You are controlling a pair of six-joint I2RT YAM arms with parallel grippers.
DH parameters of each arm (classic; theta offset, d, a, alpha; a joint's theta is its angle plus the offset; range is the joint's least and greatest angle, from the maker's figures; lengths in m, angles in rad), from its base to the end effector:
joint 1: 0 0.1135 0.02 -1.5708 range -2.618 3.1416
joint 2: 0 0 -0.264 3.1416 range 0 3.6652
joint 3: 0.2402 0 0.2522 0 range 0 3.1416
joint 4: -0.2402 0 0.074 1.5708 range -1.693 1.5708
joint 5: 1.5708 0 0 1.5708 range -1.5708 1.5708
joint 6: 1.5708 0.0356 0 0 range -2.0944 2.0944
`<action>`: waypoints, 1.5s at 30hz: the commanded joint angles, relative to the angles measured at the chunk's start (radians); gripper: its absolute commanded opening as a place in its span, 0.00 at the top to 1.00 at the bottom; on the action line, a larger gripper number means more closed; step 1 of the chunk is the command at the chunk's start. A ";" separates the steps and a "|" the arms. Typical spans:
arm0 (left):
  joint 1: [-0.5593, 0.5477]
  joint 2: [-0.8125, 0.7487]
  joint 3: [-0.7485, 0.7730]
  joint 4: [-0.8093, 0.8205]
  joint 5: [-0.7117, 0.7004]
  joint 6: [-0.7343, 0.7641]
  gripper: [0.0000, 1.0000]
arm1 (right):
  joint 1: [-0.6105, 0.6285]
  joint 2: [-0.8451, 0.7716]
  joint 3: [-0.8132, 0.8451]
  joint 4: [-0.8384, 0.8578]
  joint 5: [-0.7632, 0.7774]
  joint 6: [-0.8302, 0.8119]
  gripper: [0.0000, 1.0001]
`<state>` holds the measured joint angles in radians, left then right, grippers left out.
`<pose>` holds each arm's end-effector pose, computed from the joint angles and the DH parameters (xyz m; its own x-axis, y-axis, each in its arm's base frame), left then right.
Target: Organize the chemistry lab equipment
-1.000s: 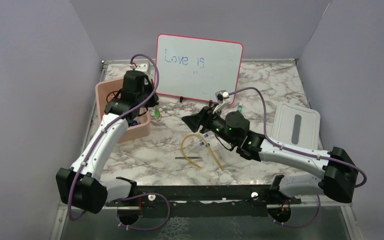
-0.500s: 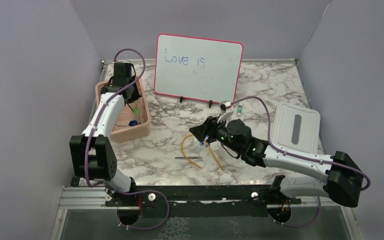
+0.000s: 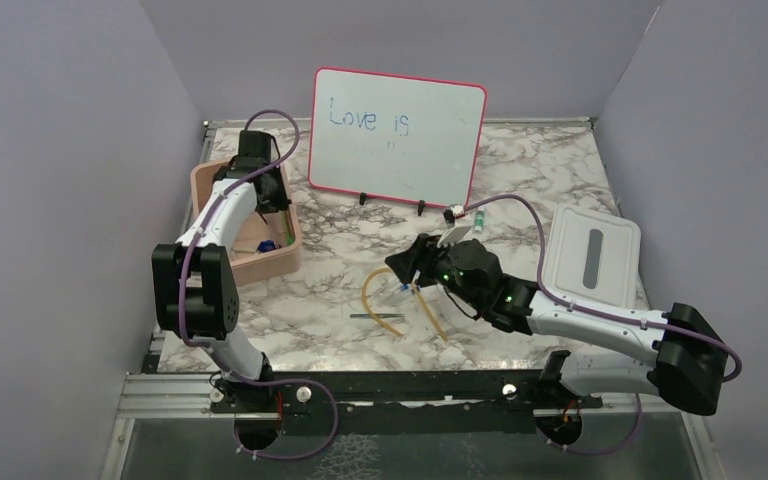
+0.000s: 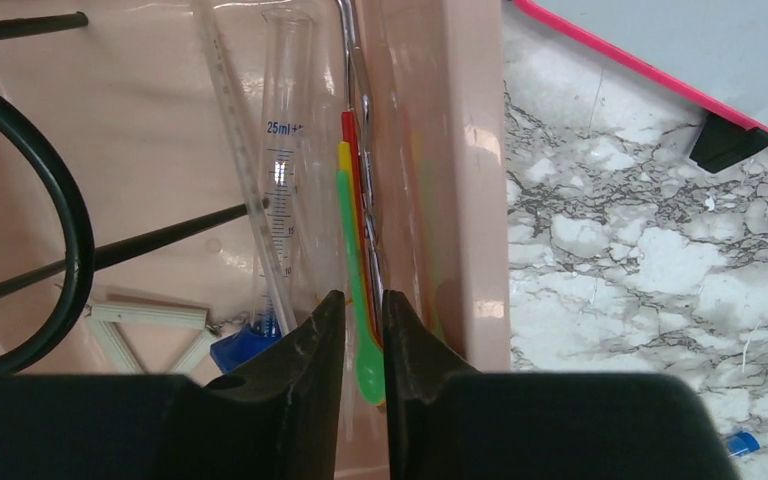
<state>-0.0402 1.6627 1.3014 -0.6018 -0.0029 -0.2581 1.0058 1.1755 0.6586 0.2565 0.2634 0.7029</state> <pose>0.3569 -0.0143 0.2559 -0.8030 -0.2231 -0.5527 -0.1721 0.9746 -0.1434 0.1501 0.2194 0.2603 -0.5452 0.3056 -0.7806 -0.4303 0.6971 0.5735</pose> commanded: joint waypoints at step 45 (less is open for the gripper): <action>-0.595 -0.118 -0.302 0.140 0.145 -0.140 0.54 | -0.138 0.041 -0.012 -0.365 0.064 0.273 0.45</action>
<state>-0.6235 1.4776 1.0016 -0.5621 0.1905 -0.3645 0.8749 1.2247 0.6586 -0.1078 0.3428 0.9543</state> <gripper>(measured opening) 0.482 0.553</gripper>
